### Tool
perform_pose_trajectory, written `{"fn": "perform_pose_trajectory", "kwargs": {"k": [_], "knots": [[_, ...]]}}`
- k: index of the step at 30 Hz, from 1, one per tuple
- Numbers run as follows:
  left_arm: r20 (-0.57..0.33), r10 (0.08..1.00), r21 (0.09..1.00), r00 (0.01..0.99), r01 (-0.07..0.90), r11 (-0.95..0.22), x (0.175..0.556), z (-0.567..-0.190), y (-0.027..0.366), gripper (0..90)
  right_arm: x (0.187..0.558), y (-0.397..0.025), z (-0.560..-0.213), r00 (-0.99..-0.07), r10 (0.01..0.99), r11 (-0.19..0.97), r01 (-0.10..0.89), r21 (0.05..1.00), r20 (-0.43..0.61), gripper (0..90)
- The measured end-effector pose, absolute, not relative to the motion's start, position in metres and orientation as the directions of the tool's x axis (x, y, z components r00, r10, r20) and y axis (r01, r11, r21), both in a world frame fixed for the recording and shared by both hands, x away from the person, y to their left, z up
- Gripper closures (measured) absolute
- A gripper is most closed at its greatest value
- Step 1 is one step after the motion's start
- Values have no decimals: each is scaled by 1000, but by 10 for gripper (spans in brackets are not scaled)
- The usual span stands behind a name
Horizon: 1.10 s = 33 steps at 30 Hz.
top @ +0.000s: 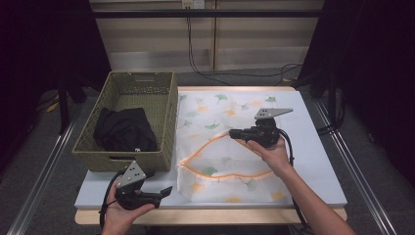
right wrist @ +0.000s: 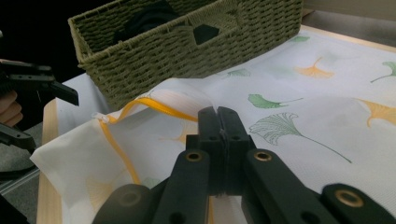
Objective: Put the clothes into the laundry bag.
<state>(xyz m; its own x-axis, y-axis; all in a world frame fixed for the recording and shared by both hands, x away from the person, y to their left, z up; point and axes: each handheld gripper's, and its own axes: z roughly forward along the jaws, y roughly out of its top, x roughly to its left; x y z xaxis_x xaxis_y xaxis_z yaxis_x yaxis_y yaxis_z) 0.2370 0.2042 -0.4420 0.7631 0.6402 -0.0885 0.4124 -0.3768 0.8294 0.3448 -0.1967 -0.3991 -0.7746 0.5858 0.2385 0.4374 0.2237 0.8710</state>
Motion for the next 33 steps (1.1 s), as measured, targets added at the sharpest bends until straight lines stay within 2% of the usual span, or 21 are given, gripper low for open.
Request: {"fn": "perform_pose_trajectory", "kwargs": {"k": [17,27,29,33], "knots": [[-91,641,837,762,407,-366,233,-439,206,170,349,-204,-387,-793,555,153,393,907,250,899],[-75,651,881,756,356,-312,229,-412,219,170,348,-200,-391,-795,553,175,403,898,249,899],[-106,630,890,769,356,-285,233,-409,223,174,348,-201,-390,-795,554,177,404,898,248,899],[-77,661,898,747,339,-279,241,-400,231,180,348,-200,-392,-794,553,181,409,894,251,899]]}}
